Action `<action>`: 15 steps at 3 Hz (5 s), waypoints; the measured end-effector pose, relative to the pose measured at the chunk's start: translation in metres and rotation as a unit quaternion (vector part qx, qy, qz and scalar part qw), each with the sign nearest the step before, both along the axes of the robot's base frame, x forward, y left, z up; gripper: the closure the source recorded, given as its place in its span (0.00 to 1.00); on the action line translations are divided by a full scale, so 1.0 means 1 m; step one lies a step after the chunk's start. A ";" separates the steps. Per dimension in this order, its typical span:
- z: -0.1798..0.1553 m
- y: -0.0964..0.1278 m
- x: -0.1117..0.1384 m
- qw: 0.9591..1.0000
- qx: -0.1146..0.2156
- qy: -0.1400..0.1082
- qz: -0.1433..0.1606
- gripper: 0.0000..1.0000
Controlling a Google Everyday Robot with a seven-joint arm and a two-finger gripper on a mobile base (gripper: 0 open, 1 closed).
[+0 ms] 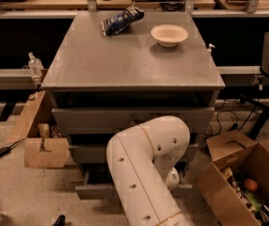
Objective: Open bottom drawer
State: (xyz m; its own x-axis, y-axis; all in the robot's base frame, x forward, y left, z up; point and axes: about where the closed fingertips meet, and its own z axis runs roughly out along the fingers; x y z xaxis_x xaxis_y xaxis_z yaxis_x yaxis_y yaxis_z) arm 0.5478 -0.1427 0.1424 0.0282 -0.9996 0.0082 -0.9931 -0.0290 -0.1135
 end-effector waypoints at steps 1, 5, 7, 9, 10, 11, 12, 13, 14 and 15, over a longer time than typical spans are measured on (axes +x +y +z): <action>0.005 0.000 0.000 1.000 0.000 0.000 0.000 0.80; 0.005 -0.003 -0.014 1.000 -0.001 0.010 -0.010 1.00; 0.005 -0.003 -0.014 1.000 -0.001 0.010 -0.010 0.81; 0.005 -0.003 -0.014 1.000 -0.001 0.010 -0.010 0.34; 0.005 -0.003 -0.014 1.000 -0.001 0.010 -0.010 0.12; 0.004 -0.003 -0.015 1.000 -0.001 0.011 -0.010 0.00; 0.004 -0.003 -0.015 1.000 -0.001 0.011 -0.010 0.00; 0.003 -0.003 -0.016 1.000 -0.001 0.012 -0.010 0.14; 0.003 -0.005 -0.024 0.999 -0.021 0.032 -0.011 0.38; 0.008 -0.012 -0.049 0.996 -0.050 0.070 -0.028 0.61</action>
Offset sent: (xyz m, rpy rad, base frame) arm -0.2632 -0.0474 -0.0314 -0.0381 0.3456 -0.3583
